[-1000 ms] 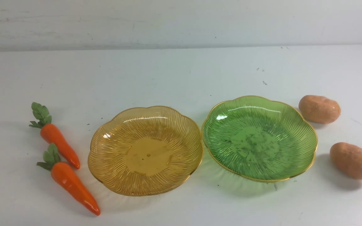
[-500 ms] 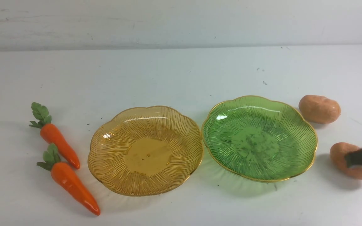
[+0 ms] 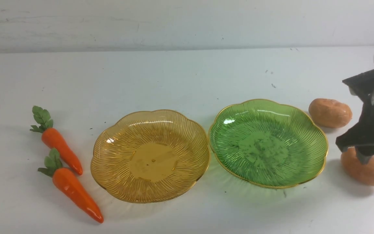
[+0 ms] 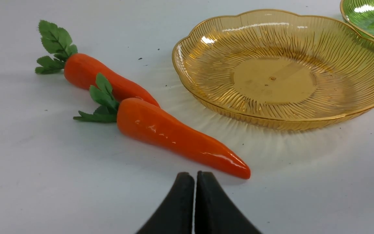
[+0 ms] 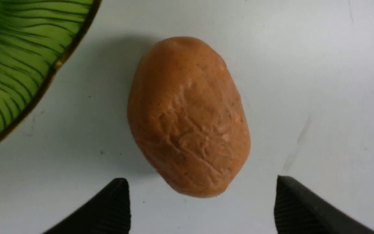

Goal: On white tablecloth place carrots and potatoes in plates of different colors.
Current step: 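Put the potato onto the plate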

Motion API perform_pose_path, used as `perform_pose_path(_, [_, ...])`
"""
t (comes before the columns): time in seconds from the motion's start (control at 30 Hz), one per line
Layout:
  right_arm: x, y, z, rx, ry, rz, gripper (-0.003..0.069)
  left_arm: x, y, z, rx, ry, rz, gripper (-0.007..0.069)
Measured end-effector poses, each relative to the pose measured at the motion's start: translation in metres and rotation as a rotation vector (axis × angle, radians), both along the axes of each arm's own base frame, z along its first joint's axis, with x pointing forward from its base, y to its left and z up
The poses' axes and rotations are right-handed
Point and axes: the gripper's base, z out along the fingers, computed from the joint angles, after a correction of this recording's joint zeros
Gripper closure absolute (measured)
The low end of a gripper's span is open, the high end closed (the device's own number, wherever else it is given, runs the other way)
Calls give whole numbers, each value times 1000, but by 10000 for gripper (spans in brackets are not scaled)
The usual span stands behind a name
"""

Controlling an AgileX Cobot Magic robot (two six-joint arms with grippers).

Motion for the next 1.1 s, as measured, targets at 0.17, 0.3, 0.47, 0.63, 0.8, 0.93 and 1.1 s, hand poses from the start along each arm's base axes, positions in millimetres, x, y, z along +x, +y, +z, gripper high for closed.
perform_pose_path(0.17, [10,-1,-23,-40,43,20,-22,0,0,0,0,0,0,628])
perform_pose_path(0.3, [17,1,-46,-44,81,33,-31,0,0,0,0,0,0,628])
perform_pose_path(0.47, [21,1,-69,-66,143,59,17,0,0,0,0,0,0,628])
perform_pose_path(0.63, [26,-1,-63,-99,147,60,153,0,0,0,0,0,0,628])
perform_pose_path(0.8, [45,7,4,-11,-79,2,153,0,0,0,0,0,0,628])
perform_pose_path(0.93, [33,33,48,285,-169,-75,153,0,0,0,0,0,0,628])
perform_pose_path(1.1, [34,81,35,422,-193,24,153,0,0,0,0,0,0,628])
